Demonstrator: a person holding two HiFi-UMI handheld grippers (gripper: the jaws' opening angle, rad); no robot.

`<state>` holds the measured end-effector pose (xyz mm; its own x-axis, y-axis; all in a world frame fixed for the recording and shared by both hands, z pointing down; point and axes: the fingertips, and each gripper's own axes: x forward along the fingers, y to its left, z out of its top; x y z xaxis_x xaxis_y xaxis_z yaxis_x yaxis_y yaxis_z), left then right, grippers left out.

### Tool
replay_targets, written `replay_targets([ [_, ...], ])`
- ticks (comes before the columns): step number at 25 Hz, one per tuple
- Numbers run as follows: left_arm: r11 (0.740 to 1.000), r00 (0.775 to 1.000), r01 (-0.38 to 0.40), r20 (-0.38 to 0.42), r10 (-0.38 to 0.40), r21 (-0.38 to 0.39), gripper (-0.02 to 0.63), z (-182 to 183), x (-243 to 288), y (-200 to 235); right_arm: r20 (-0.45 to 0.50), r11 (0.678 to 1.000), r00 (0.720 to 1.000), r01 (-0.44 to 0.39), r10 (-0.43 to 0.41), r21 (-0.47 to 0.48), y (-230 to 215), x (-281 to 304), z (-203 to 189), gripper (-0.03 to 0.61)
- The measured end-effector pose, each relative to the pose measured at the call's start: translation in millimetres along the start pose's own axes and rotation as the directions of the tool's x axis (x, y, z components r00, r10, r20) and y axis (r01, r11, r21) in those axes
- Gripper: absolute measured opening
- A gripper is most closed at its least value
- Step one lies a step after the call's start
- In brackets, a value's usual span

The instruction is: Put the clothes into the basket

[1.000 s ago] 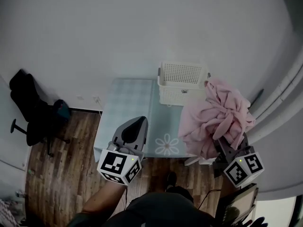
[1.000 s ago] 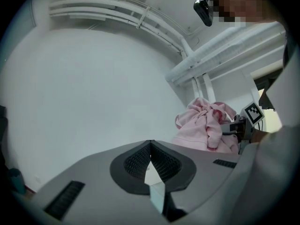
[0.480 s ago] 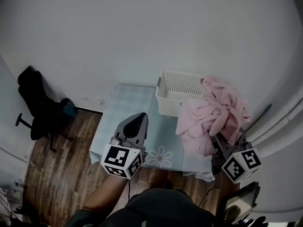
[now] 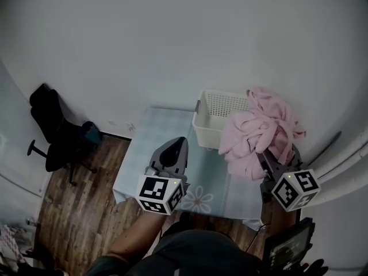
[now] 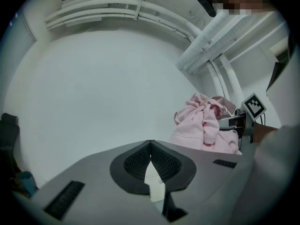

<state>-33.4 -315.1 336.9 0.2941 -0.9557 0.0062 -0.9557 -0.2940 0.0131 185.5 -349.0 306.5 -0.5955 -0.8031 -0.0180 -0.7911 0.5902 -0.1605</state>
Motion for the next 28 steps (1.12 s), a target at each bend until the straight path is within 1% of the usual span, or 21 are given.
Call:
replay_targets([
  [4, 1.0, 1.0, 0.025, -0.004, -0.025, -0.003, 0.009, -8, 27, 14, -0.013, 1.0, 1.0, 0.027, -0.027, -0.004, -14, 32, 2, 0.312],
  [11, 0.997, 0.997, 0.08, -0.003, -0.08, -0.002, 0.009, -11, 94, 48, -0.036, 0.995, 0.995, 0.094, -0.095, -0.013, -47, 101, 1, 0.313],
  [14, 0.994, 0.994, 0.107, -0.009, -0.107, -0.008, 0.009, -16, 119, 57, -0.073, 0.991, 0.988, 0.136, -0.136, -0.014, -68, 128, -8, 0.311],
  [17, 0.991, 0.991, 0.131, -0.024, -0.132, -0.024, 0.009, -23, 145, 63, -0.124, 0.983, 0.976, 0.182, -0.181, -0.009, -92, 152, -23, 0.311],
  [21, 0.987, 0.987, 0.144, -0.066, -0.149, -0.077, 0.009, -48, 183, 70, -0.206, 0.975, 0.954, 0.221, -0.216, 0.002, -122, 181, -59, 0.313],
  [25, 0.986, 0.981, 0.147, -0.117, -0.156, -0.082, 0.009, -71, 215, 72, -0.29, 0.964, 0.925, 0.265, -0.246, 0.028, -147, 206, -96, 0.312],
  [28, 0.985, 0.979, 0.148, -0.126, -0.158, -0.083, 0.009, -81, 234, 74, -0.355, 0.959, 0.9, 0.283, -0.254, 0.031, -163, 221, -122, 0.311],
])
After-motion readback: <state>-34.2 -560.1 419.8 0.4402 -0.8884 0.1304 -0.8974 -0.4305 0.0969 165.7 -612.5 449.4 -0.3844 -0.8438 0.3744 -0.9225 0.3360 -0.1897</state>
